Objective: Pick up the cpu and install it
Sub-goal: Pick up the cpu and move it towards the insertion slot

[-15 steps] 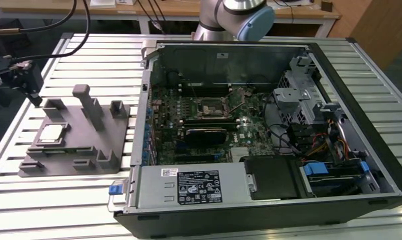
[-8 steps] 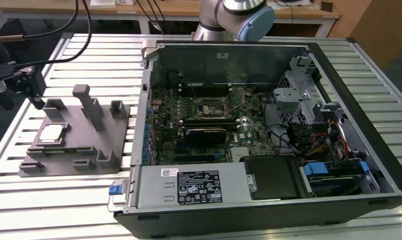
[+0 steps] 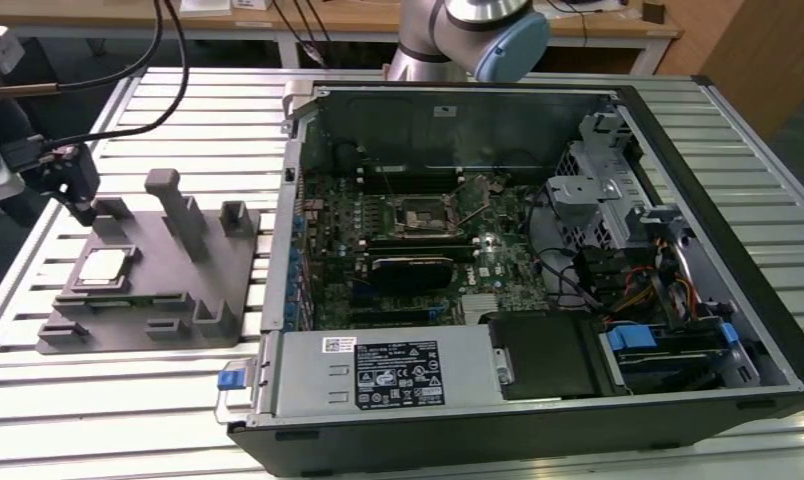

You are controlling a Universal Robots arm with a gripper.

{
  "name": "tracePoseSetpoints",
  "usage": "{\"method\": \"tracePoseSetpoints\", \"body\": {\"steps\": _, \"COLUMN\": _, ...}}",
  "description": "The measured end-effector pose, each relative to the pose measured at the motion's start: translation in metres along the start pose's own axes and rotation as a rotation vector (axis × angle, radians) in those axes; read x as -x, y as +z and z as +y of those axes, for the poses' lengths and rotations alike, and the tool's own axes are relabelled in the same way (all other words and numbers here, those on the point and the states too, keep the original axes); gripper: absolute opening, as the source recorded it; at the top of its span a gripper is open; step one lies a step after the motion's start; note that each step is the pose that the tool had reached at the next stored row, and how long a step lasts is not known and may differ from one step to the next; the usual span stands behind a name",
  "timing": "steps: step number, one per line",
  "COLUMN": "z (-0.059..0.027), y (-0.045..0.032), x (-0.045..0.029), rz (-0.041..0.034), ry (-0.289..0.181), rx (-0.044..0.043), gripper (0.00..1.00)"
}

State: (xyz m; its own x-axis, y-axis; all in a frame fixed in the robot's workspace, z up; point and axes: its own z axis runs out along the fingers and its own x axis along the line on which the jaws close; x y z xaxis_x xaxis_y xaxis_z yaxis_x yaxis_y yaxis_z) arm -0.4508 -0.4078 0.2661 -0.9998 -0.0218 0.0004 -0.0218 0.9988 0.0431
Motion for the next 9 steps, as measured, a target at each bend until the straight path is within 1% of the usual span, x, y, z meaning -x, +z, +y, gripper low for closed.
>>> {"method": "tracePoseSetpoints", "body": {"steps": 9, "z": -0.0007, "y": 0.0148, "x": 0.0002, "rz": -0.0001, "ry": 0.0, "rx": 0.0, "gripper": 0.65}}
